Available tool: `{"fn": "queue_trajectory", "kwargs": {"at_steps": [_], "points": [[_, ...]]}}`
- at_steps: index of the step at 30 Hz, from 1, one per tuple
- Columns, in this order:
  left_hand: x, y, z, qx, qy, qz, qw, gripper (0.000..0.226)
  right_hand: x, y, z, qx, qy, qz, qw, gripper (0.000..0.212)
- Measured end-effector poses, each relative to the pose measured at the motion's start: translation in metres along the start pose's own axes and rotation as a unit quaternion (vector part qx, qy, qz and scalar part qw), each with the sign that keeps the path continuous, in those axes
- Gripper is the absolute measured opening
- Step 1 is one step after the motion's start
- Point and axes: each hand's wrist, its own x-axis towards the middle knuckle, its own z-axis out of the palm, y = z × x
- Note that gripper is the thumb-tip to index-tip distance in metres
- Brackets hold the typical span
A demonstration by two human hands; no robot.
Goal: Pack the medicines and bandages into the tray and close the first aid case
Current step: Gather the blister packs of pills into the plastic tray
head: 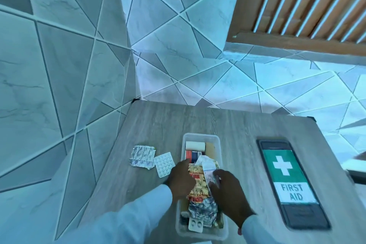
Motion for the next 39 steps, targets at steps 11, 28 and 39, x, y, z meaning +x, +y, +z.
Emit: {"fn": "queue_trajectory", "kwargs": {"at_steps": [11, 28, 39], "points": [[-0.009, -0.010, -0.010, 0.352, -0.038, 0.193, 0.915, 0.064, -0.011, -0.005, 0.009, -0.202, -0.004, -0.087, 0.976, 0.065], [0.004, -0.025, -0.011, 0.489, -0.083, 0.211, 0.842, 0.076, -0.004, -0.006, 0.030, -0.325, -0.014, -0.119, 0.938, 0.067], [0.002, -0.030, -0.060, 0.343, 0.011, 0.222, 0.913, 0.053, 0.013, -0.035, 0.002, -0.322, 0.040, -0.135, 0.936, 0.058]]}}
